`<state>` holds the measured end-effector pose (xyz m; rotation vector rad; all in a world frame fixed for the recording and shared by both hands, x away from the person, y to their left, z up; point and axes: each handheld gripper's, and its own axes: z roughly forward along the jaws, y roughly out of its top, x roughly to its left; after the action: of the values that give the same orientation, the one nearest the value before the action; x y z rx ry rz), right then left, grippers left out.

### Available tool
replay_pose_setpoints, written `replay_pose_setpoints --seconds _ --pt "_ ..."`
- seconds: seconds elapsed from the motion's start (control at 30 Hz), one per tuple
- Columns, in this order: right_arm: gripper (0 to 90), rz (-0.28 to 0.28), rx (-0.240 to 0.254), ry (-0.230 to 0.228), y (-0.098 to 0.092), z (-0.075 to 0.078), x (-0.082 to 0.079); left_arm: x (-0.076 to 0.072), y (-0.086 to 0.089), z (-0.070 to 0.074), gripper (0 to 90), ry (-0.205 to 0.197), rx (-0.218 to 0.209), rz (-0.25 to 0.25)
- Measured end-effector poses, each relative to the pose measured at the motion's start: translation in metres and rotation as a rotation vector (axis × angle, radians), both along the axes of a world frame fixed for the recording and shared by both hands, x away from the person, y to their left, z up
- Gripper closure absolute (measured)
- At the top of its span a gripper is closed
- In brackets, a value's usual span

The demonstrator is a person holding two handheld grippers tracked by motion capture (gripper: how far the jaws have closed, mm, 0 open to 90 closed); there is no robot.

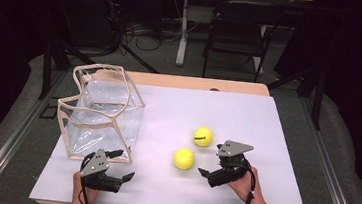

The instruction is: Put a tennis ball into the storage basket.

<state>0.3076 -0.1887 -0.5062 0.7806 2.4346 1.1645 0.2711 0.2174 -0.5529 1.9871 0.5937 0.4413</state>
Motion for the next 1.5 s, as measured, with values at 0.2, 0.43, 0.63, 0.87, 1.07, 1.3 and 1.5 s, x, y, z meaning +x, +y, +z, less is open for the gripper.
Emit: replay_pose_setpoints --seconds 0.2,0.43,0.63,0.87,1.07,1.3,1.5 --pt "0.0 0.017 -0.006 0.005 0.011 -0.001 0.002 -0.001 0.0 0.0 16.1 0.0 -0.002 0.0" --pt "0.0 0.029 -0.006 0.01 0.02 0.001 0.009 0.0 0.0 0.0 16.1 0.002 -0.001 -0.002" --pt "0.0 0.037 -0.013 0.015 0.027 0.001 0.013 0.0 0.0 0.0 16.1 0.004 -0.001 -0.001" --pt "0.0 0.051 -0.021 0.022 0.035 0.003 0.016 0.0 -0.001 0.0 16.1 0.001 -0.003 -0.006" --pt "0.0 0.066 -0.031 0.029 0.044 0.0 0.019 0.0 -0.001 -0.001 16.1 0.004 -0.007 -0.001" --pt "0.0 0.072 -0.031 0.046 0.05 -0.006 0.021 0.0 -0.001 -0.001 16.1 0.007 -0.006 -0.011" --pt "0.0 0.077 -0.034 0.053 0.053 -0.008 0.02 0.0 -0.001 -0.001 16.1 0.009 -0.003 -0.009"
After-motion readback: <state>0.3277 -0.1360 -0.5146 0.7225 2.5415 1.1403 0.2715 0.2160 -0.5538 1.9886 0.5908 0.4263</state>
